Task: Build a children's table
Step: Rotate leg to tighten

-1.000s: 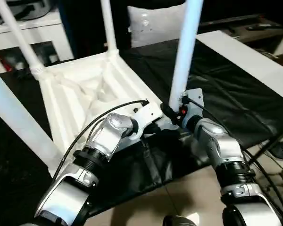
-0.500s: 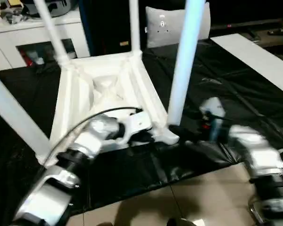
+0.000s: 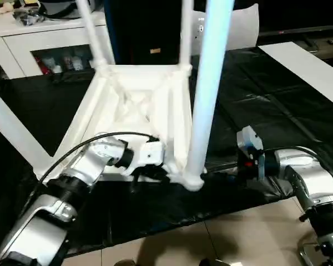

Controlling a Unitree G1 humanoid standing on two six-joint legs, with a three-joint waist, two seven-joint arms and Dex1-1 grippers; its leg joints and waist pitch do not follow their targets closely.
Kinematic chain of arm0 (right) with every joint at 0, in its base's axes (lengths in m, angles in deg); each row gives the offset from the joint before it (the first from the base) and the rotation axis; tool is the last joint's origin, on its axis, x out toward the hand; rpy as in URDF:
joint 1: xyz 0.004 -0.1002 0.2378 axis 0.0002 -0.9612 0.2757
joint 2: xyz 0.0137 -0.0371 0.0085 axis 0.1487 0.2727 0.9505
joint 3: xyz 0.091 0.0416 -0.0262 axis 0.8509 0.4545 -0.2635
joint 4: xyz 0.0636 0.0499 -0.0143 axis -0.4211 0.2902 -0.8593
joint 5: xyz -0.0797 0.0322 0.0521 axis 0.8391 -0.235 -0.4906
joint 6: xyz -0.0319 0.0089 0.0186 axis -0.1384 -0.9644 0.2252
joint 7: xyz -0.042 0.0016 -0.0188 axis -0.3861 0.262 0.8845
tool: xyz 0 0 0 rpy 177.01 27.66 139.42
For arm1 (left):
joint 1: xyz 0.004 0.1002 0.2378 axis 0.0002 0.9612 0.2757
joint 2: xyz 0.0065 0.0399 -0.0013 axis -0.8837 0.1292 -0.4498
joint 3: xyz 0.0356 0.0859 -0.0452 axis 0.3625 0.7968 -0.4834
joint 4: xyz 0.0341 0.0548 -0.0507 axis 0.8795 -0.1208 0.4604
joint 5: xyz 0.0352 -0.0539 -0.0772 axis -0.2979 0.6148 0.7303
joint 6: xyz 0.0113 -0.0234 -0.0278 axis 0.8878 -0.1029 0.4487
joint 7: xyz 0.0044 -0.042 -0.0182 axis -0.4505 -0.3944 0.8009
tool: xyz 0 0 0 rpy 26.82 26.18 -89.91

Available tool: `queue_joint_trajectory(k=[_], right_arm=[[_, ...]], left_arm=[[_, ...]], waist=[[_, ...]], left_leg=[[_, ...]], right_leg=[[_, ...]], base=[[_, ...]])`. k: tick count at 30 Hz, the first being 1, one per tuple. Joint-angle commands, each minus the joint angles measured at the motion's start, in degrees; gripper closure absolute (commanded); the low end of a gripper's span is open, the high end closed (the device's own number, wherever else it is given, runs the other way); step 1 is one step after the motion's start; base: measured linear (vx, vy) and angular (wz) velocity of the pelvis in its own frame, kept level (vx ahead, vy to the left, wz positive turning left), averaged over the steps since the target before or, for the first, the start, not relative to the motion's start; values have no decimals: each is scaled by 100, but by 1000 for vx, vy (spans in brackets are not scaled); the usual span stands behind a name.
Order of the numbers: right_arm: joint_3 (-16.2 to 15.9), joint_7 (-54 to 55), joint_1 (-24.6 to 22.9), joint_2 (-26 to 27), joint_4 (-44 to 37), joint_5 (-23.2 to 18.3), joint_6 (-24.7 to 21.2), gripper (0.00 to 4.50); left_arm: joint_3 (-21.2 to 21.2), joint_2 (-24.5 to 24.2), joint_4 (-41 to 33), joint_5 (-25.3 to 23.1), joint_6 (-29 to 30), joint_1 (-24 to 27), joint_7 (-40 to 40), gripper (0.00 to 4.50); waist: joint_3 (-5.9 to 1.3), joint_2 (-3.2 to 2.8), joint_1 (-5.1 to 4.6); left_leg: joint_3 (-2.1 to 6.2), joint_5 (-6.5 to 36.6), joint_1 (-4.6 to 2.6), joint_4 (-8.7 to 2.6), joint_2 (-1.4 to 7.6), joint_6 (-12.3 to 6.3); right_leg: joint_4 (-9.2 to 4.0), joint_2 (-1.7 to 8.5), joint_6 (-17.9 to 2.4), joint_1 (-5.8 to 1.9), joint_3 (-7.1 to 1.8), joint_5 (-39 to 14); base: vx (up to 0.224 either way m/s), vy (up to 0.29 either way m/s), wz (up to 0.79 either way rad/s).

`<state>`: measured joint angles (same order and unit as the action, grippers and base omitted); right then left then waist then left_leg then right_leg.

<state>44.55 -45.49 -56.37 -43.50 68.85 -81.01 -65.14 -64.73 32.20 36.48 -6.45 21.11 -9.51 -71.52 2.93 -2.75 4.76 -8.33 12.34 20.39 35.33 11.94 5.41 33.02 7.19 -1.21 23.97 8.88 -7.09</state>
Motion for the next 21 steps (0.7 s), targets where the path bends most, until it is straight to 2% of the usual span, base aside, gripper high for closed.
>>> queue_joint_trajectory(k=[1, 5, 9, 10, 16, 21], right_arm=[[-80, -137, 127, 17, 32, -92, -82, 115], [-106, -202, 152, 77, 116, -65, -21, 150], [-139, -229, 172, 169, 196, -73, -38, 179], [-149, -254, 178, 187, 212, -97, -69, 198], [-189, -313, 162, 231, 127, -169, -203, 242], [-157, -205, 14, 319, -67, -226, -309, 257]], left_arm=[[232, 37, -169, -53, -151, 55, -273, 450], [254, 64, -240, -20, -138, 75, -329, 450], [246, 100, -237, 0, -149, 78, -312, 450], [242, 102, -223, -3, -159, 74, -295, 450], [218, 75, -189, -15, -170, 94, -276, 450], [126, 143, -230, 71, 51, 128, -176, 450]], waist=[[-426, 110, -16], [-421, 116, 0], [-432, 132, -2], [-432, 126, 3], [-431, 122, 4], [-430, 128, 8]], left_leg=[[-93, 1012, 37, -447, 102, -514], [-89, 1117, 23, -462, 98, -418], [-94, 1027, 31, -457, 92, -434], [-96, 1009, 30, -455, 90, -442], [-96, 965, 35, -458, 94, -449], [-99, 947, 39, -454, 86, -434]], right_leg=[[-379, 167, -880, -411, -294, -2313], [-409, 173, -750, -405, -290, -2577], [-402, 164, -740, -405, -297, -2492], [-397, 162, -749, -402, -297, -2478], [-391, 159, -756, -404, -299, -2432], [-399, 162, -728, -405, -295, -2491]], base=[[0, 0, 0], [0, 0, 0], [0, 0, 0], [0, 0, 0], [0, 0, 0], [0, 0, 0]])
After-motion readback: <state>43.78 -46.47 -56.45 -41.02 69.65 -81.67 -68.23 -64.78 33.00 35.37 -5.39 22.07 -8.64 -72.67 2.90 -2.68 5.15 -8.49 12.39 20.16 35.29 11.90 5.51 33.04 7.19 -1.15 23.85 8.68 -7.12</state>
